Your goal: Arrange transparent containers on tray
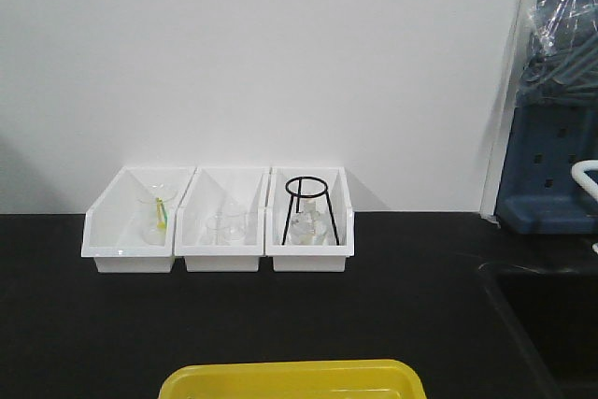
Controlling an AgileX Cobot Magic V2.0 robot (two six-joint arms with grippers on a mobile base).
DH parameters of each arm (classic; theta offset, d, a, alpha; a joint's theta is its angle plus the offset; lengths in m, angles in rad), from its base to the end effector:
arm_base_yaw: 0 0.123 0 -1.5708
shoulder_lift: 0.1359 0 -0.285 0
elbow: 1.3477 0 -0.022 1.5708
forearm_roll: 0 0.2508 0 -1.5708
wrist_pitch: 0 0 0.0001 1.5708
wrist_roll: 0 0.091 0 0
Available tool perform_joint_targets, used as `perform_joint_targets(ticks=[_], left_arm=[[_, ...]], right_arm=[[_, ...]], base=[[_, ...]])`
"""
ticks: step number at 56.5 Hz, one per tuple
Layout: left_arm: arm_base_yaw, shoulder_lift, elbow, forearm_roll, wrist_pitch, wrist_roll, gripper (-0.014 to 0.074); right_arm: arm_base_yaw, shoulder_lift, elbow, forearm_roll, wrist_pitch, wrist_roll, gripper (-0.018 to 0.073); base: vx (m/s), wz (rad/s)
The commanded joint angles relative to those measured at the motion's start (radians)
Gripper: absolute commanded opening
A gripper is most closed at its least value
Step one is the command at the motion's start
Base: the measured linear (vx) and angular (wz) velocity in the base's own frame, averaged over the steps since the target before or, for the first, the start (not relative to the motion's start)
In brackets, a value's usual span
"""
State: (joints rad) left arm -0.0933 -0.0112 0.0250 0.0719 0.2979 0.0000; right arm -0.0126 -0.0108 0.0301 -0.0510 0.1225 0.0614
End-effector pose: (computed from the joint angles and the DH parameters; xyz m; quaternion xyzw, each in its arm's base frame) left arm 0.0544 -0.0032 0.1785 0.0567 0.7796 0.0006 0.6238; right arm 0.0568 -0.0013 0.1925 0.0106 0.7260 -0.0029 0.6876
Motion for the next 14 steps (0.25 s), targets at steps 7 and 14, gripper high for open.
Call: perform_joint_targets(ticks=[7, 14], left_arm=[[0.000, -0.023, 0.031, -0.002, -0.080, 0.000, -0.0008], [0.000, -0.023, 0.031, -0.002, -0.080, 0.000, -0.0008]], right_arm=[[-0.002, -0.009, 0.010, -0.006, -0.079, -0.006, -0.0011], [-0.002, -0.009, 0.010, -0.006, -0.079, -0.006, -0.0011]], base=[[0.00, 0.00], [0.00, 0.00]])
